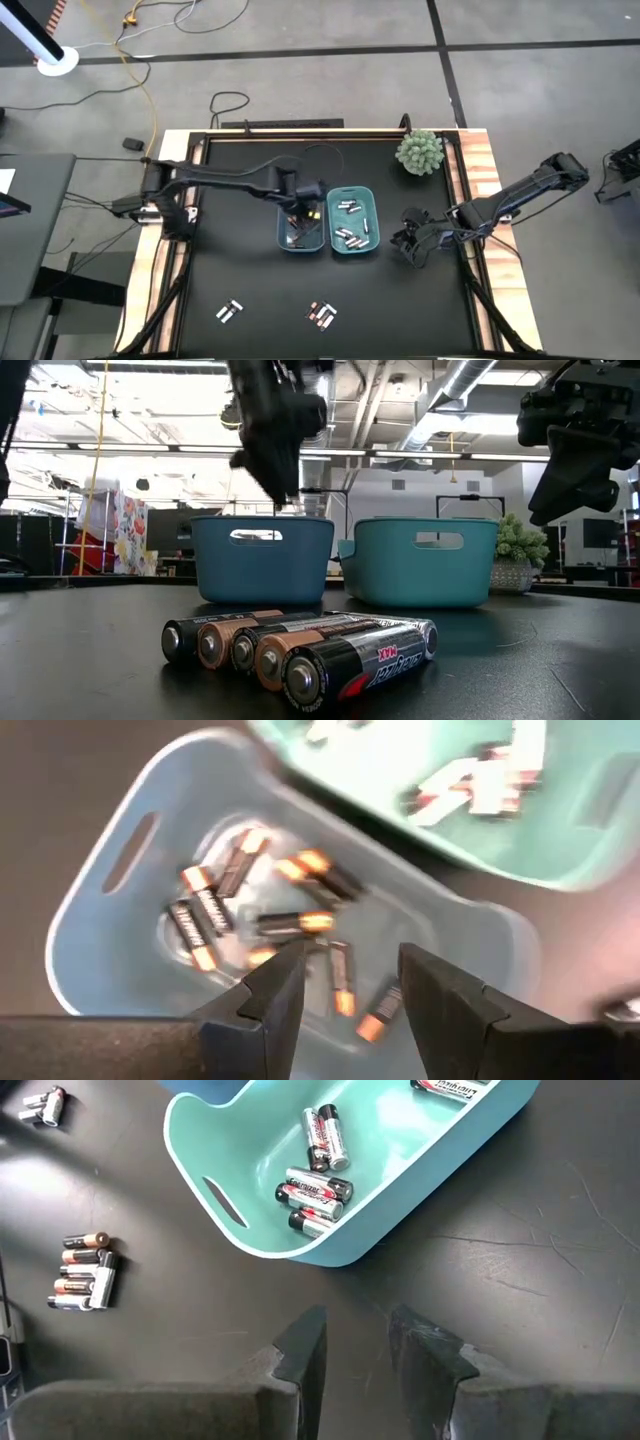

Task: Sort batteries
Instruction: Put the white battery into the green bin

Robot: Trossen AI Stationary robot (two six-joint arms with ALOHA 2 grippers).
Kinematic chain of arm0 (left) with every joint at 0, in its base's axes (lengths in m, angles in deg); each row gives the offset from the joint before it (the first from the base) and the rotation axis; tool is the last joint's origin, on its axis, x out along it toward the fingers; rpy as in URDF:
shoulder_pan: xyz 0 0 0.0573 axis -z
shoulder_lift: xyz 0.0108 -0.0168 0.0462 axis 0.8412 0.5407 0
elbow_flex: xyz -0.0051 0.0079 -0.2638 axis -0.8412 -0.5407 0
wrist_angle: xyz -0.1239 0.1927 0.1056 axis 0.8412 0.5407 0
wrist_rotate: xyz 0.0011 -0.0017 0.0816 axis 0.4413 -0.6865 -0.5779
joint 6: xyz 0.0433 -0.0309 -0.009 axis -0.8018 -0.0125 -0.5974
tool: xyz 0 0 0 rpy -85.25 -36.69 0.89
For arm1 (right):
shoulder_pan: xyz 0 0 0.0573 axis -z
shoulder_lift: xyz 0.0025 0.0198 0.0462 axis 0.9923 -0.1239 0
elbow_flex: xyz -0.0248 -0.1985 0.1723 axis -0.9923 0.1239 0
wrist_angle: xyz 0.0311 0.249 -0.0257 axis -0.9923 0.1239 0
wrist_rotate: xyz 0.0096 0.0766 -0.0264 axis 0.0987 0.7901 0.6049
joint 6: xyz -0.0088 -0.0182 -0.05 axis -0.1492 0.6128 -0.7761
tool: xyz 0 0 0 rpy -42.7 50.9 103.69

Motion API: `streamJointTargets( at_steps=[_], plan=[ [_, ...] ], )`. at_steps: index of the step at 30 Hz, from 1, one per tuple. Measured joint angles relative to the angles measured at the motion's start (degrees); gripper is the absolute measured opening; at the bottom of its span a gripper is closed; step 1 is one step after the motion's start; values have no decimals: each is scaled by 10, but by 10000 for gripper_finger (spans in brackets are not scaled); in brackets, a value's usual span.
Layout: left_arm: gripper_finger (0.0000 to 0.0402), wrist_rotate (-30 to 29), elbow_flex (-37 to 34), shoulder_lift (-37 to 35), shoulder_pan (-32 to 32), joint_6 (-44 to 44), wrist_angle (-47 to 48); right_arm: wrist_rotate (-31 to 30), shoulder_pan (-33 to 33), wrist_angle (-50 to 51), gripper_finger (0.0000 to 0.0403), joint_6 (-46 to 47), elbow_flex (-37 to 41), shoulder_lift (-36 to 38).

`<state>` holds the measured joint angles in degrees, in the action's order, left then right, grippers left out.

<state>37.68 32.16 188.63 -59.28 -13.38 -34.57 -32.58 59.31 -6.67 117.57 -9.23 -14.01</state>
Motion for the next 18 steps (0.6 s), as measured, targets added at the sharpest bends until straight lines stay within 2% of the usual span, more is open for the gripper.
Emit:
streamJointTargets(
  at_steps=[3,5,14,18],
  plan=[
    [158,-7,0,-41,31,10,10,0,0,-1,127,0,0,0],
    [158,-32,0,-65,56,42,30,0,0,-2,127,0,0,0],
    [158,-169,0,-128,206,246,220,0,0,0,127,1,0,0],
    [158,-186,0,-132,282,334,275,0,0,0,127,14,0,0]
  ],
)
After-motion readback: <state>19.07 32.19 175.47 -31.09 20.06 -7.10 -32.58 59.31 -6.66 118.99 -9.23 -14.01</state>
